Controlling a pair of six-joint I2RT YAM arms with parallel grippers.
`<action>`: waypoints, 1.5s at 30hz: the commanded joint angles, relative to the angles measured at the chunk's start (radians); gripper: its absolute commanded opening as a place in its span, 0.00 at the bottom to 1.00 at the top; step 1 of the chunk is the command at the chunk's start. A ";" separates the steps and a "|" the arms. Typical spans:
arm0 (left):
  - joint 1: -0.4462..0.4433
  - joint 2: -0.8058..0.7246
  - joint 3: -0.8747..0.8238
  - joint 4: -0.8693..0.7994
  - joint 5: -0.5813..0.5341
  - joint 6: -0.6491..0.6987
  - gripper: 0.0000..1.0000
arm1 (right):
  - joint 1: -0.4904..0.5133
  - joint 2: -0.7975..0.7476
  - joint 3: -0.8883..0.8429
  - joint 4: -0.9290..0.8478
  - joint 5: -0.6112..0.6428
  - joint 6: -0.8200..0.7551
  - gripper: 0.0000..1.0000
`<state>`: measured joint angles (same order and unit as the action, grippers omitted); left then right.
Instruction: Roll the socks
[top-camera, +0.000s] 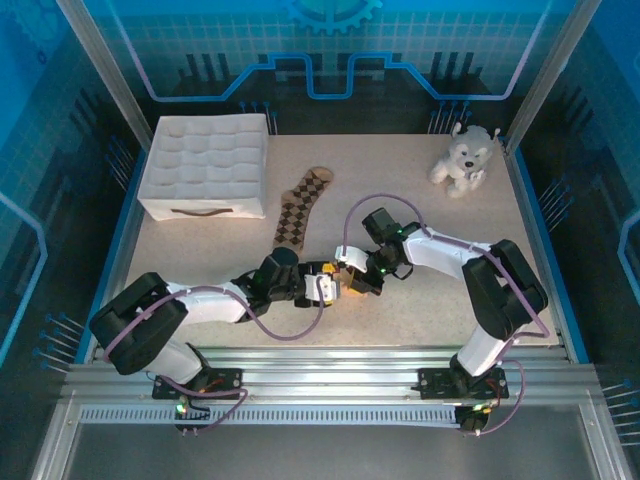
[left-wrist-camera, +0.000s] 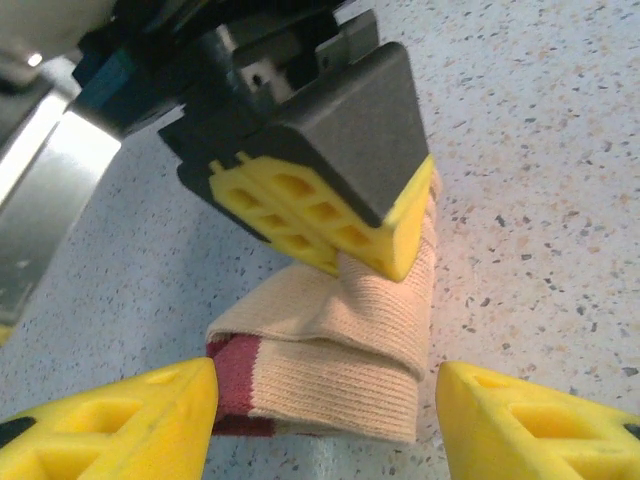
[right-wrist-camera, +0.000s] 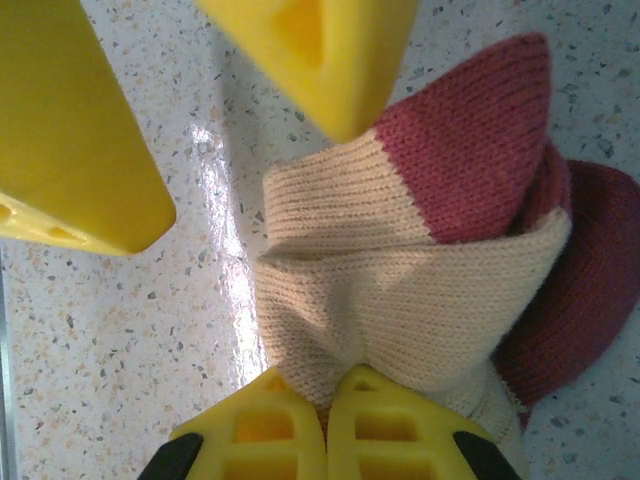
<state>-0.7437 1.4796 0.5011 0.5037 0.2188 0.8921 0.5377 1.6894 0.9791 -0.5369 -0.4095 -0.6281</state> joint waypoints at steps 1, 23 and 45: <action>-0.036 -0.015 0.016 -0.041 -0.039 0.073 0.60 | -0.024 0.070 0.014 -0.141 -0.016 0.001 0.00; -0.039 0.236 0.260 -0.214 -0.065 0.313 0.62 | -0.070 0.150 0.109 -0.248 -0.081 -0.029 0.00; -0.004 0.295 0.335 -0.466 -0.013 0.350 0.15 | -0.092 0.143 0.115 -0.247 -0.110 -0.026 0.00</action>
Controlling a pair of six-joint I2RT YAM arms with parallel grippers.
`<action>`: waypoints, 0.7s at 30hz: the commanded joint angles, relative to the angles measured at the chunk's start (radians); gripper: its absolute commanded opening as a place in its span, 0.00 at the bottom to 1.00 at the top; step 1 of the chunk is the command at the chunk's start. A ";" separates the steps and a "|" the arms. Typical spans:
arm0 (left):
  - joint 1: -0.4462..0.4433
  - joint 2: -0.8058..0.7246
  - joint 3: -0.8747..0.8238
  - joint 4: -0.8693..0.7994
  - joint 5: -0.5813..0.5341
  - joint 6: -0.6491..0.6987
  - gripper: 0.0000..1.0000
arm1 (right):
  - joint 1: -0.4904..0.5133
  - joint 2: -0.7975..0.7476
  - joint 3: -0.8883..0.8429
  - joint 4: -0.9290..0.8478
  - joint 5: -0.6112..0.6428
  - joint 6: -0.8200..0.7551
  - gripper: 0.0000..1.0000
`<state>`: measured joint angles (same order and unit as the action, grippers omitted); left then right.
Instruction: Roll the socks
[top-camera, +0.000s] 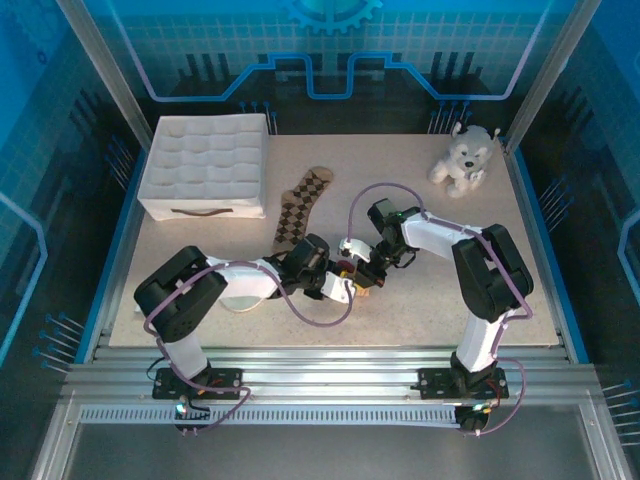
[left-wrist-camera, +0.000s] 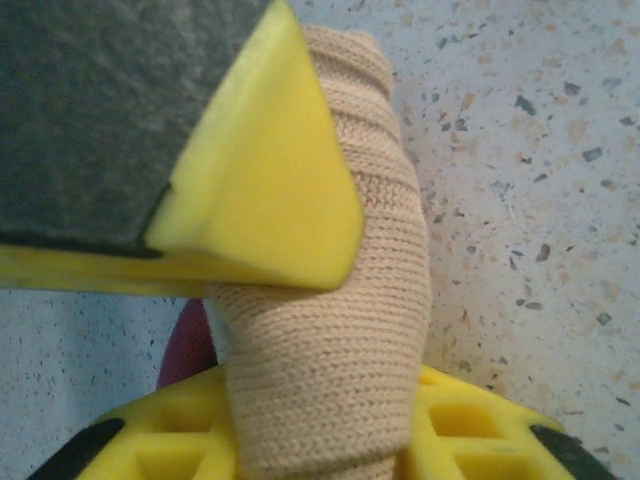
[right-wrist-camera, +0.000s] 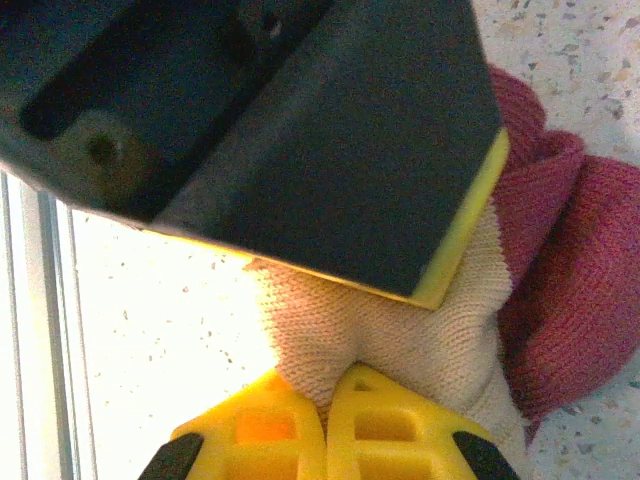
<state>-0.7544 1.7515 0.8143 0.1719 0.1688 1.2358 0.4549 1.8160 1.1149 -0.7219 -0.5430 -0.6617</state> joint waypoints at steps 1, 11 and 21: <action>0.007 0.022 0.033 -0.161 0.047 0.009 0.08 | -0.009 0.005 -0.028 -0.045 0.032 0.016 0.03; 0.023 0.052 0.165 -0.453 0.158 -0.017 0.00 | -0.029 -0.237 -0.218 0.265 0.119 0.119 0.44; 0.064 0.119 0.321 -0.658 0.263 -0.094 0.00 | -0.032 -0.552 -0.496 0.616 0.356 0.243 0.52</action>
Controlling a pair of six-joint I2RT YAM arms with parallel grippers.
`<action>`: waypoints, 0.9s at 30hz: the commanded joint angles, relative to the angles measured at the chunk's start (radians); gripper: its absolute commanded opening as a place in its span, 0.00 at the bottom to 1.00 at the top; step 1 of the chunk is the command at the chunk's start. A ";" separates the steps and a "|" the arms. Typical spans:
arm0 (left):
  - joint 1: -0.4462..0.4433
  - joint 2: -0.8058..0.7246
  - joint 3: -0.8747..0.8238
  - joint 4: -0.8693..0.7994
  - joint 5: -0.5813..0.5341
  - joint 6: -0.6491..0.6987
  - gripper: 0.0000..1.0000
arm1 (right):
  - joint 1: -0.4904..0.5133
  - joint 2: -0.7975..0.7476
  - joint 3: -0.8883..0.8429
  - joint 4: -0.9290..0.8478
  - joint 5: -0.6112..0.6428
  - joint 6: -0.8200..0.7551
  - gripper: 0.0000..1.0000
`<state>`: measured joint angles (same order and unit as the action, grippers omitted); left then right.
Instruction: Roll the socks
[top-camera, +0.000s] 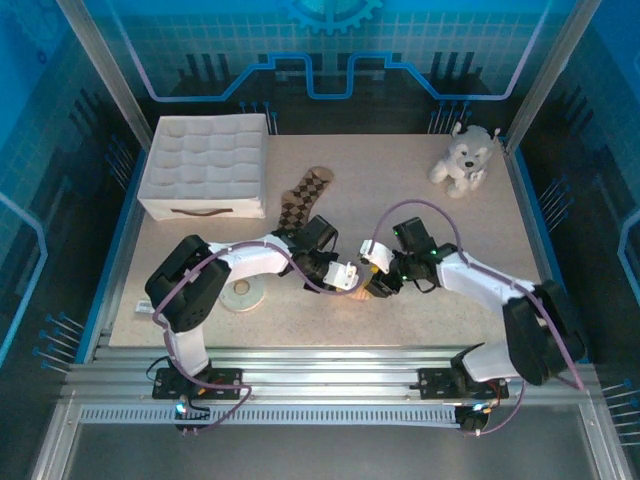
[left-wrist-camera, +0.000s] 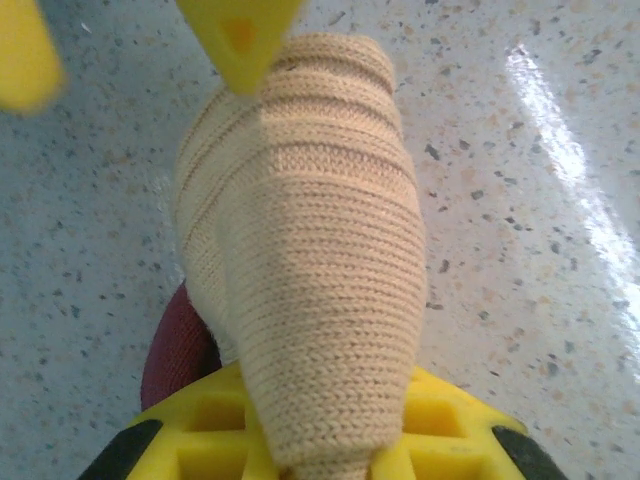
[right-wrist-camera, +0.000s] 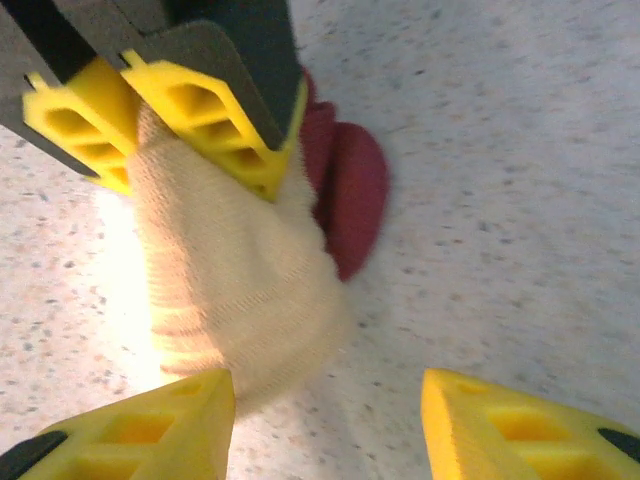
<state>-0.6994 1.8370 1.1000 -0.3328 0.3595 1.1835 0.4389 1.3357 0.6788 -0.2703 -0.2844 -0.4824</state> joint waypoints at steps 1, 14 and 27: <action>0.013 0.040 0.049 -0.168 0.077 -0.052 0.00 | -0.014 -0.106 -0.095 0.203 0.116 0.071 0.53; 0.040 0.255 0.410 -0.533 0.134 -0.219 0.00 | 0.120 -0.422 -0.336 0.430 0.370 0.032 0.56; 0.076 0.391 0.620 -0.743 0.200 -0.339 0.00 | 0.362 -0.512 -0.455 0.571 0.743 -0.121 0.56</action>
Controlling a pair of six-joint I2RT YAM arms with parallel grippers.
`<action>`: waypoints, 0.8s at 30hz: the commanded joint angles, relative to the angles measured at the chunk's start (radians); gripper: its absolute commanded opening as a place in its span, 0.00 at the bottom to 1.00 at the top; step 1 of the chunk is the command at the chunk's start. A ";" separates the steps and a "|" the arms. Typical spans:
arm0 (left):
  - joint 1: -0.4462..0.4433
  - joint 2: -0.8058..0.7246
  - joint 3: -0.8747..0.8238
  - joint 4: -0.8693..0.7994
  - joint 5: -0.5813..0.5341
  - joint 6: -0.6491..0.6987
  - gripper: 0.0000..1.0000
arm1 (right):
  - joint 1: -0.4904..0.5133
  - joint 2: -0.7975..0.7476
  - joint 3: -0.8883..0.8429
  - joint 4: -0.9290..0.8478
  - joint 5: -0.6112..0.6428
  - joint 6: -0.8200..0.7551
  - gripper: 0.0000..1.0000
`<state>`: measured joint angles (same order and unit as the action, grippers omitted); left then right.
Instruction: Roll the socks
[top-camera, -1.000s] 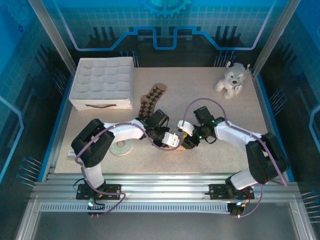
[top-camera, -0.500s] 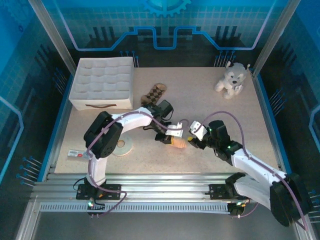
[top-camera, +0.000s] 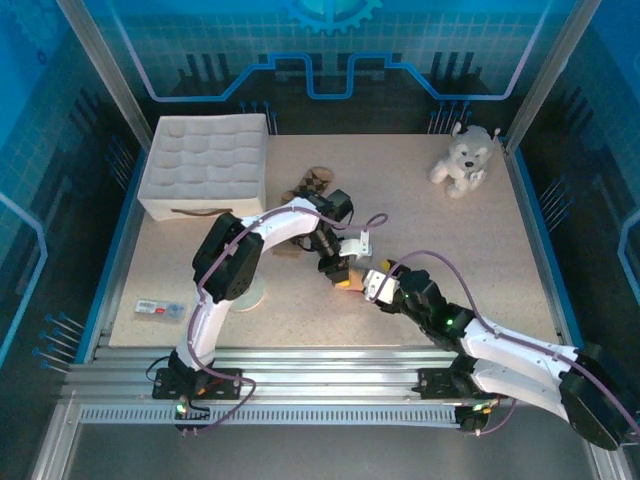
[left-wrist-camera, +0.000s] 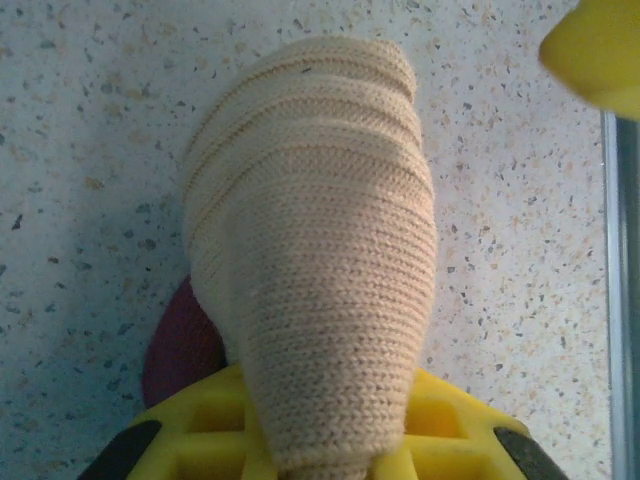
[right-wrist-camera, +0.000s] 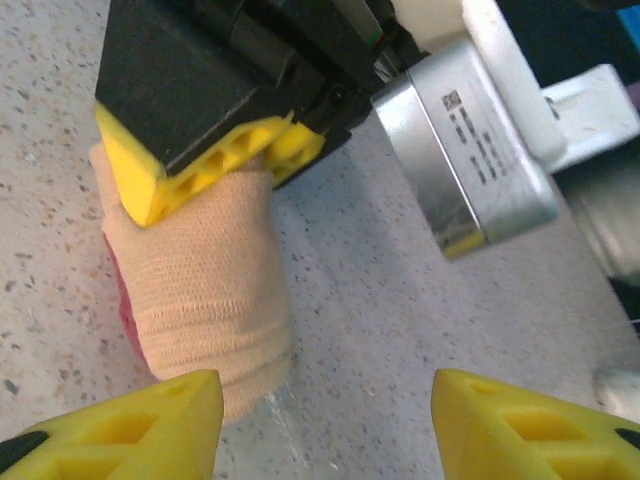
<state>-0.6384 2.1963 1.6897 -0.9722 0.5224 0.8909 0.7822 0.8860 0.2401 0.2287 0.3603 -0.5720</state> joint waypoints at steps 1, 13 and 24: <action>0.019 0.038 0.040 -0.111 0.044 -0.056 0.00 | 0.020 -0.084 -0.021 0.056 0.082 -0.028 0.56; 0.039 0.134 0.163 -0.239 0.092 -0.110 0.00 | 0.084 0.219 0.079 0.036 0.097 -0.180 0.58; 0.065 0.196 0.243 -0.294 0.164 -0.158 0.00 | 0.083 0.421 0.146 0.138 0.052 -0.243 0.58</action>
<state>-0.5835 2.3566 1.8980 -1.2114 0.6483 0.7601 0.8555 1.2709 0.3580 0.3031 0.4324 -0.7811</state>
